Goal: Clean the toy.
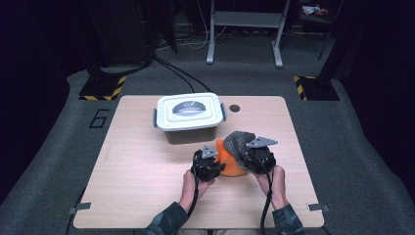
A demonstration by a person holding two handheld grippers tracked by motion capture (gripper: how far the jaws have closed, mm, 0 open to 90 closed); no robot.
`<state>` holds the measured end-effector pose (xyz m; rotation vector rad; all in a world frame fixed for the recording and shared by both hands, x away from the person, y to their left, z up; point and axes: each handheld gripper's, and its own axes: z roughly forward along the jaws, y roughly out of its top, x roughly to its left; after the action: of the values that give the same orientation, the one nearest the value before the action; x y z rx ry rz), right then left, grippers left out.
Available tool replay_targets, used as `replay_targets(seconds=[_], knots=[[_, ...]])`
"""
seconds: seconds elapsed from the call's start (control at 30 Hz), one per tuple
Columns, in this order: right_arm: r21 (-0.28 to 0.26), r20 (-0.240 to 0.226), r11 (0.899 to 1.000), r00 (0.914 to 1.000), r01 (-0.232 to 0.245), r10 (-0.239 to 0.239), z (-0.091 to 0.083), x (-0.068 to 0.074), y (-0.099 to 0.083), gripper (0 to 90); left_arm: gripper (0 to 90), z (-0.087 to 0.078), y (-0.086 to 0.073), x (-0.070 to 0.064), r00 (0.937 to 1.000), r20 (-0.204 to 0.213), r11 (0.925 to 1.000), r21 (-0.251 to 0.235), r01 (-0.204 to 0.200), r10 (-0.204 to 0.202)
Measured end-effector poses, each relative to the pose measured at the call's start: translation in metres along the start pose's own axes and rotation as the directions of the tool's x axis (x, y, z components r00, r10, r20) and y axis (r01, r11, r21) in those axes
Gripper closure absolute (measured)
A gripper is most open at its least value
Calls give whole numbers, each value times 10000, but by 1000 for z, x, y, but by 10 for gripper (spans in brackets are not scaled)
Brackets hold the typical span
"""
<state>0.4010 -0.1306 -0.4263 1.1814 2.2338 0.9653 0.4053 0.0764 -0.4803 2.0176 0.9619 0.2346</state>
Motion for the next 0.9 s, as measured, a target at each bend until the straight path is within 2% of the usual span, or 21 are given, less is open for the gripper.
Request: replay_targets(seconds=[0.2,0.4,0.6,0.63,0.77,0.9], knots=[[110,196,9993,9992,-353,351,-1,-10,-5,758,802,0,0,1,10000,-13,10000,-2,6,-6],[391,653,9963,9951,-770,744,4,-25,-15,757,800,0,-2,2,10000,-60,10000,-26,57,-57],[909,887,9875,9887,-1291,1211,13,-38,-28,755,801,0,-3,2,10000,-78,10000,-55,46,-47],[1008,863,9869,9893,-1258,1173,16,-41,-30,755,801,0,-3,2,10000,-68,10000,-47,51,-51],[1535,980,9760,9852,-1543,1403,23,-48,-38,755,799,0,-3,2,9999,-111,10000,-27,9,-10],[1426,990,9773,9847,-1567,1435,19,-49,-38,754,799,-1,-2,2,9999,-159,10000,-83,23,-25]])
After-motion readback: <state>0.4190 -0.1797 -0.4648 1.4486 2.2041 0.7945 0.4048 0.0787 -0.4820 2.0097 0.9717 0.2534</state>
